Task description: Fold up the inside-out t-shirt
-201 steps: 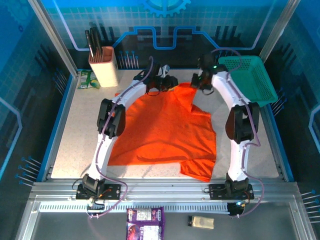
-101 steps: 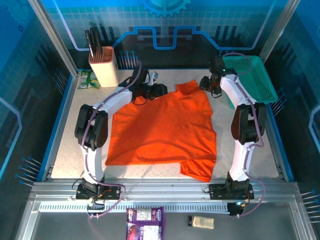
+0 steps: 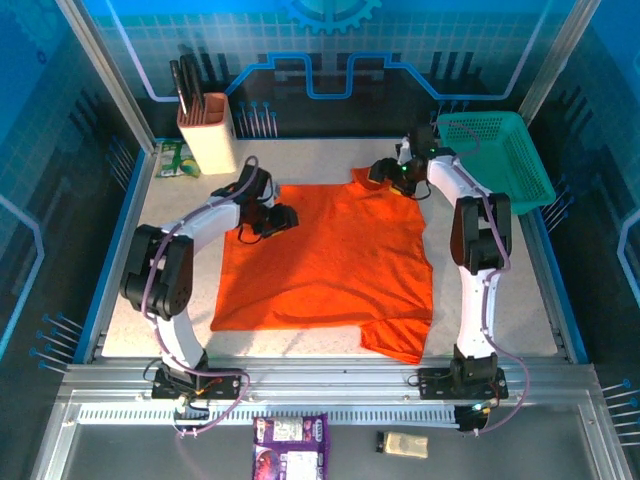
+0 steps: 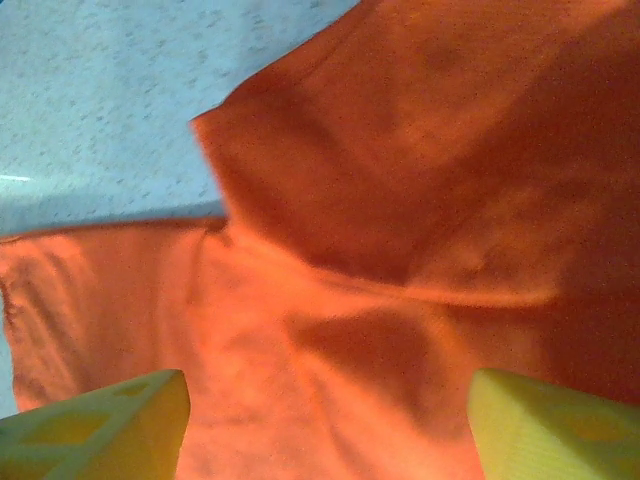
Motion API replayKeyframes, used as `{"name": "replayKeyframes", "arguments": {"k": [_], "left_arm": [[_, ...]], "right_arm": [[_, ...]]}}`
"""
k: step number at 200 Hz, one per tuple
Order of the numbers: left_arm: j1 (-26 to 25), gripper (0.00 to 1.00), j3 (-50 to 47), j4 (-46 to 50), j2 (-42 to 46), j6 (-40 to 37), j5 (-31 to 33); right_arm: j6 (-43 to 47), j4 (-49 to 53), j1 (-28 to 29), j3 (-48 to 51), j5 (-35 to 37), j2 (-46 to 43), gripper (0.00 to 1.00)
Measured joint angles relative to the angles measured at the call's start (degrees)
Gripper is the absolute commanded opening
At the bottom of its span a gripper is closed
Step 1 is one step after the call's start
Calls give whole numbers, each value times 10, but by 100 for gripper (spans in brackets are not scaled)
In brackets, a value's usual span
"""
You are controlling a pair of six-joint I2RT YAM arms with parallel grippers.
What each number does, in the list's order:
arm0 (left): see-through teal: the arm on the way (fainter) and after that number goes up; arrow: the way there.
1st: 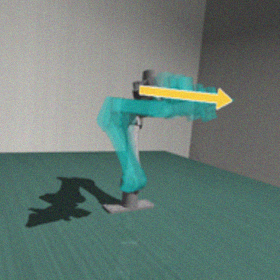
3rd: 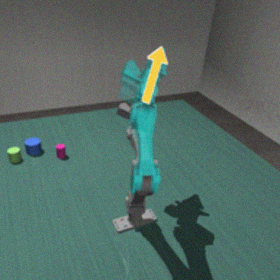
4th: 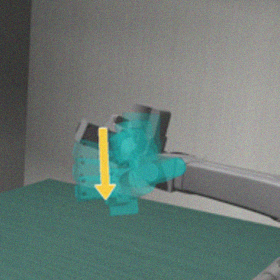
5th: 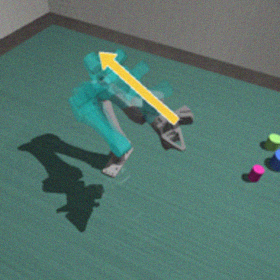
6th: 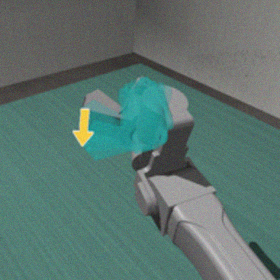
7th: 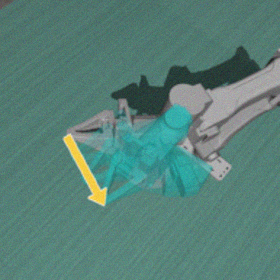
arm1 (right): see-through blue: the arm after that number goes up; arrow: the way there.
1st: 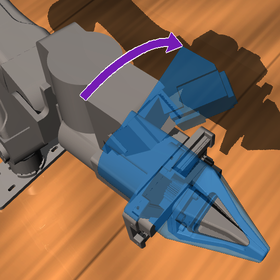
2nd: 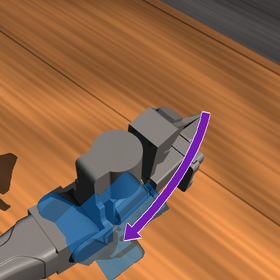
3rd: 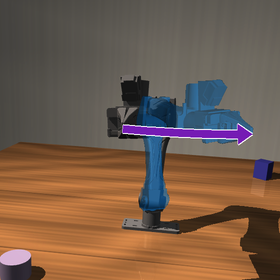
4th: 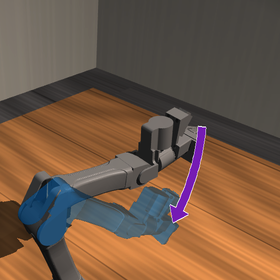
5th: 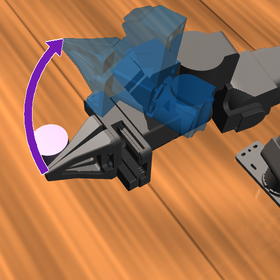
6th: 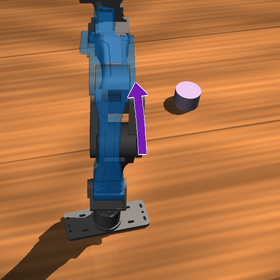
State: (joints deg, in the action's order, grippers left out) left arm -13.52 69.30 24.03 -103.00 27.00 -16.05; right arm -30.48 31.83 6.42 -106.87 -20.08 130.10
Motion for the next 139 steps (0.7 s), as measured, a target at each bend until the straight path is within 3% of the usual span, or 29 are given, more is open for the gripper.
{"name": "replayKeyframes", "arguments": {"k": [26,63,102,139], "left_arm": [[37,48,-45,-1,11,0,10],[73,48,-100,-3,17,0,13],[79,47,-117,-5,24,0,13],[79,47,-120,-6,35,0,13]], "right_arm": [[-28,-20,-29,-22,-18,61,76],[-49,-33,-54,-33,-5,62,79],[-60,-55,-50,-6,-9,45,83],[-85,-94,-30,12,-56,17,88]]}}
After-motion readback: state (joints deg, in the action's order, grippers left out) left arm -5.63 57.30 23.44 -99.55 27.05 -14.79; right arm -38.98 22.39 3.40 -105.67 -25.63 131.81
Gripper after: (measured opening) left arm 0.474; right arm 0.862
